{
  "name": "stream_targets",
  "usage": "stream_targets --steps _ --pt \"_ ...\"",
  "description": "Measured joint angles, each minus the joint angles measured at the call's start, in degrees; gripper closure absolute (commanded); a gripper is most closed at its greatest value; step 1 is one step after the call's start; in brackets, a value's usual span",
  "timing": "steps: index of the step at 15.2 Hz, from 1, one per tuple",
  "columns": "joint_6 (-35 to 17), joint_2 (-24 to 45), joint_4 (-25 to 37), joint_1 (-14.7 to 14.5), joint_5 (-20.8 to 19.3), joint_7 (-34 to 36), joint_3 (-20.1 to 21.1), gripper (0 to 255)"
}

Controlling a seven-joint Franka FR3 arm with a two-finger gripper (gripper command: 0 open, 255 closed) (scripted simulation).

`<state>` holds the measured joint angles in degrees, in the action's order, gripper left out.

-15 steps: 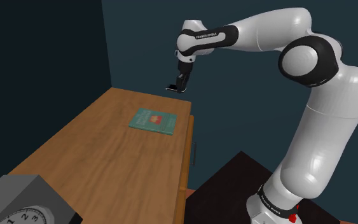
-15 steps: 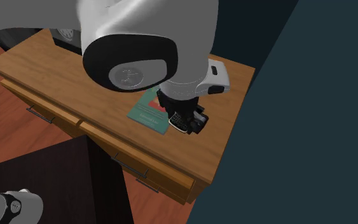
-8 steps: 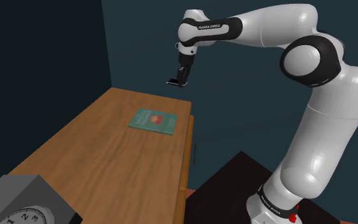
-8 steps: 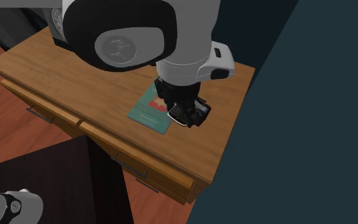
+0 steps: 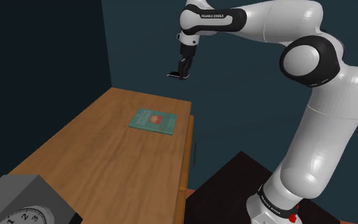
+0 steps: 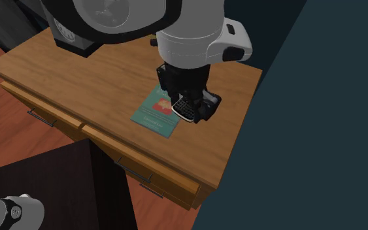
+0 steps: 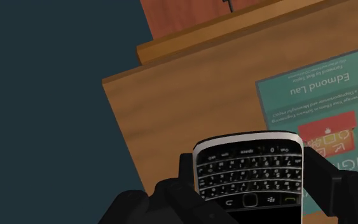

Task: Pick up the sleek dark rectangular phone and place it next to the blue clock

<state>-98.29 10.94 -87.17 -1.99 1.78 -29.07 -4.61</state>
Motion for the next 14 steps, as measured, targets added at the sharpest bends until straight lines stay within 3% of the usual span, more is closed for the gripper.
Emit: stream_targets --steps 11,14 --pt "8.8 1.7 10.5 0.1 0.1 0.2 0.0 255" --pt "8.2 -0.8 7.4 -1.4 -0.2 2.5 0.9 255"
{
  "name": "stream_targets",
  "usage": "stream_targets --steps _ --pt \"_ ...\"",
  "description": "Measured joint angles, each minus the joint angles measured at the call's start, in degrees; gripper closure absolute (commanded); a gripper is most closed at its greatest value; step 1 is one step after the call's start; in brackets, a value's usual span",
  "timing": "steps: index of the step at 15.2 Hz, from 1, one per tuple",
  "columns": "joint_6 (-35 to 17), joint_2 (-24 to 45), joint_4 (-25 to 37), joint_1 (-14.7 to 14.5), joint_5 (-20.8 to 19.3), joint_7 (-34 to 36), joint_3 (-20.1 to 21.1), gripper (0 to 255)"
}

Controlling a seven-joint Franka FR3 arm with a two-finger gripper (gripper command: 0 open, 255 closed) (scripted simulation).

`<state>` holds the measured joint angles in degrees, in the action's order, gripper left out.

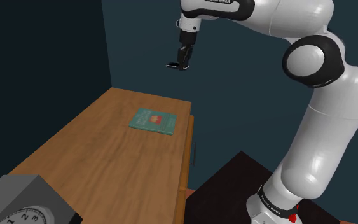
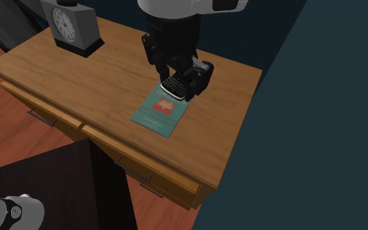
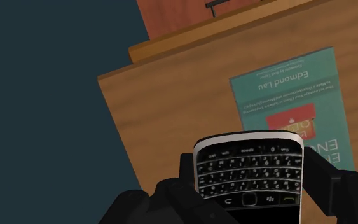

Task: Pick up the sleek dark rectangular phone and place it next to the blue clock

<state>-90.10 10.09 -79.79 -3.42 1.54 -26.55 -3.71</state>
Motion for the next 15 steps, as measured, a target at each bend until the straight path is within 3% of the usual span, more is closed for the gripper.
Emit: stream_targets --steps 8,15 --pt "-3.2 -10.0 -13.1 -5.3 -0.7 9.3 4.2 255" --pt "-4.1 -15.4 -19.3 -9.5 -0.3 18.2 8.9 255"
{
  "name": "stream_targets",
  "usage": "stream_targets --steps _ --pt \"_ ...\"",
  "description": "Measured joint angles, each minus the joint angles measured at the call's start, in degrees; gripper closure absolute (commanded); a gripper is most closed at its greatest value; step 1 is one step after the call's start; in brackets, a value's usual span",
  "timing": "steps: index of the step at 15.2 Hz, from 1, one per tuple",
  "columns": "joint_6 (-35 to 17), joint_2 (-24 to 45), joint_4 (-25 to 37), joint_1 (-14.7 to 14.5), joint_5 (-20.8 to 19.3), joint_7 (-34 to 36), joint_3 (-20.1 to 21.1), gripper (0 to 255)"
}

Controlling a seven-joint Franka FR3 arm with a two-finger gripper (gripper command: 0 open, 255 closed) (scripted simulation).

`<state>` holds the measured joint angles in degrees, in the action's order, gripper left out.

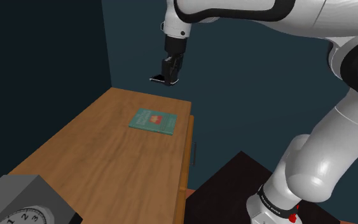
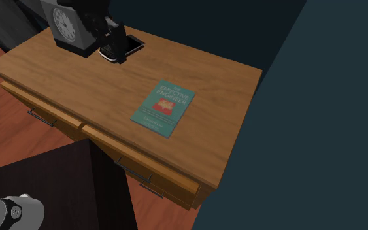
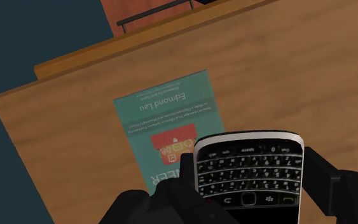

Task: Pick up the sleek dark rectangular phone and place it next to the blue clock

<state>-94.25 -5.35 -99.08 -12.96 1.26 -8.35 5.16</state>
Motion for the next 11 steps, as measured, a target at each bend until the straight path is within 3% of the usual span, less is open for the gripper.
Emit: stream_targets --steps 11 --pt "-0.3 -2.7 -2.6 -6.6 1.3 14.9 8.5 255"
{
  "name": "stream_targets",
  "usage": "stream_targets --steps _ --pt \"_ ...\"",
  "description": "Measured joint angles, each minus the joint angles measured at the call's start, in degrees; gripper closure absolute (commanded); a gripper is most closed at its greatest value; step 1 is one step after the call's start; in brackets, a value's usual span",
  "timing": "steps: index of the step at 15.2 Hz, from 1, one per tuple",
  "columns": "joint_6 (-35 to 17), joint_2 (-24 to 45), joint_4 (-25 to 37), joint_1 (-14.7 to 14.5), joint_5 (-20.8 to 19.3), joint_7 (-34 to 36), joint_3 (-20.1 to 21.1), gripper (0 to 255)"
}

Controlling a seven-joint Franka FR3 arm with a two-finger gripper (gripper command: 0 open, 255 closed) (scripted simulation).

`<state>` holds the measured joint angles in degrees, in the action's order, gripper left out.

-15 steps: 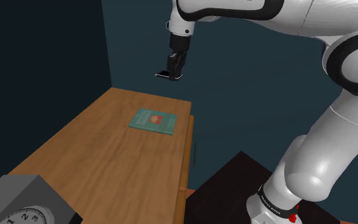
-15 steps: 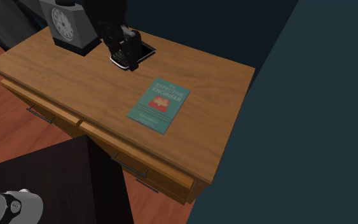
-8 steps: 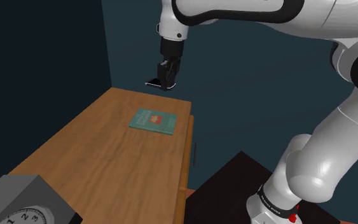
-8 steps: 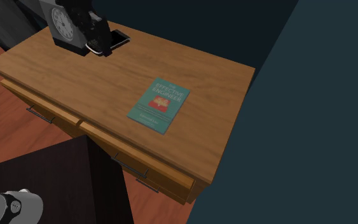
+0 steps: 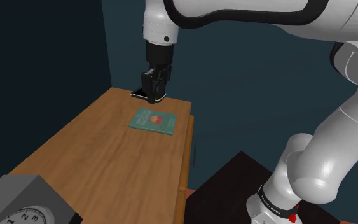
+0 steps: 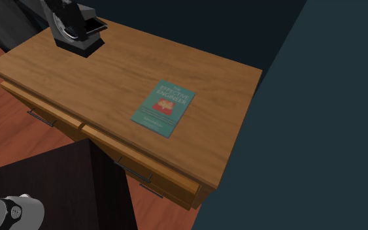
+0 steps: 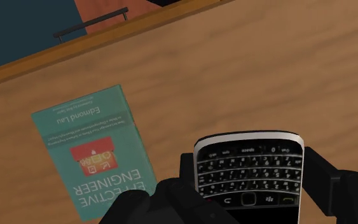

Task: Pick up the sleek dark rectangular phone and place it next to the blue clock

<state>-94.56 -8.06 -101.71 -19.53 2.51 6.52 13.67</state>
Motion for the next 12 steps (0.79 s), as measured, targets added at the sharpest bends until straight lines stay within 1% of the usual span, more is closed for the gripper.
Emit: stream_targets --steps 7,12 --pt "0.0 1.7 1.9 -4.3 0.1 10.2 5.9 255" --pt "0.1 5.4 5.6 -7.4 -1.1 17.5 9.9 255"
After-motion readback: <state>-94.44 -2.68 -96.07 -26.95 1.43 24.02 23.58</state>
